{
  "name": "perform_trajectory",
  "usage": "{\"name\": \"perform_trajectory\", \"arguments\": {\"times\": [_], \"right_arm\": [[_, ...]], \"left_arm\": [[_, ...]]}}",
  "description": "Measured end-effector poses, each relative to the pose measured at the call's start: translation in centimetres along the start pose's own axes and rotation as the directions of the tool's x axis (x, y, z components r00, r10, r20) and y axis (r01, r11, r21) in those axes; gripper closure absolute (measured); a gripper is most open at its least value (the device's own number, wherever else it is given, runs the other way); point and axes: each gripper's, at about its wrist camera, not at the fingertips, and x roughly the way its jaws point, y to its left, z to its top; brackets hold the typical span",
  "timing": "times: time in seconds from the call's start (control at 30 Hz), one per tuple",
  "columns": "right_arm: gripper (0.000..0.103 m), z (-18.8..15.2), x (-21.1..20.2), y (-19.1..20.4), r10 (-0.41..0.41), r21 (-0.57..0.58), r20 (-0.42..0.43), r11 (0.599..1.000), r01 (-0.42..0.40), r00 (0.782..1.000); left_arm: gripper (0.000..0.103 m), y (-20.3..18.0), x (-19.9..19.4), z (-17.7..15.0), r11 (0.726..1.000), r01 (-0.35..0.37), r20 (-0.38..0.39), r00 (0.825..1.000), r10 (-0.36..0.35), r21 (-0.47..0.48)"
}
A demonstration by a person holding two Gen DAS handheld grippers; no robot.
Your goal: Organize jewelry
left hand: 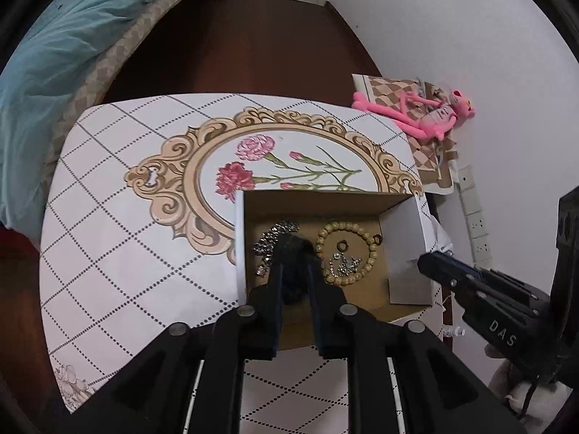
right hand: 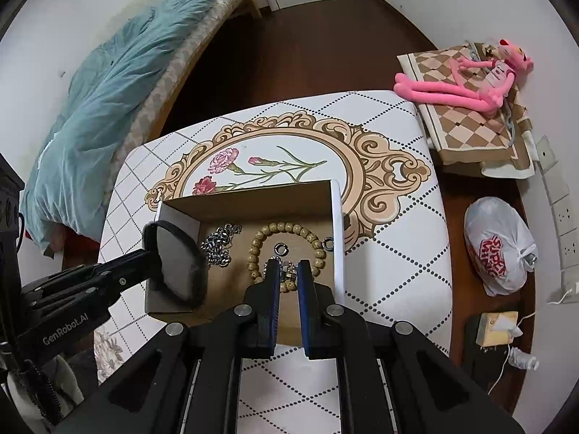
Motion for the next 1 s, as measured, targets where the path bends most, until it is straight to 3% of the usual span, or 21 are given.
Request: {"name": "perform_trajectory", "arguments": {"times": [0.07,0.1,0.13,0.27,0.33,0.43,0.63,1.0], "right_arm": [[0.082,0.0,-0.2,0.1,-0.005,0.001,-0.001,1.0,0.005,1.0],[0.079,-0.1,-0.3,0.3,-0.004,-0.005,-0.003,1.0,0.004,1.0],[0.07,-0.1,-0.5,0.5,-0.01,-0.01,-0.003,1.0,0.01,1.0],[0.047,-0.1,-1.0,1.0,-0.029,-0.021,-0.006,0.999,0.029,1.0],[0.033,-0.3,-1.4,1.1,-0.059,-0.024,0.001,0.998,0.059,0.998],[0.009,-0.8,-1.6,1.3,-0.155,-0.047,0.011,0.987,0.155,0.988],[0.003,-2.4,-1.4,1.1,-0.263,-0.058,0.016,0.963,0.264,0.965],[0.003,-5.3,-6.3,2.0,-0.303,-0.043,0.111,0.95,0.309,0.946]], "left_arm": [[0.065,0.2,-0.6,0.0,1.0,-0.02,0.014,1.0,0.02,-0.006],[0.043,0.3,-0.8,0.1,1.0,-0.025,0.017,1.0,0.025,-0.008],[0.031,0.4,-1.1,0.0,0.999,-0.038,0.025,0.999,0.038,-0.01],[0.027,1.0,-2.0,0.0,0.998,-0.058,0.047,0.997,0.06,-0.031],[0.003,1.4,-2.6,-0.4,0.995,-0.091,0.063,0.994,0.094,-0.047],[0.0,1.8,-3.1,-1.3,0.989,-0.132,0.088,0.987,0.137,-0.06],[0.0,2.0,-3.1,-3.3,0.976,-0.2,0.105,0.973,0.208,-0.082],[0.0,-1.0,-7.7,-6.0,0.973,-0.227,0.187,0.955,0.229,-0.034]]}}
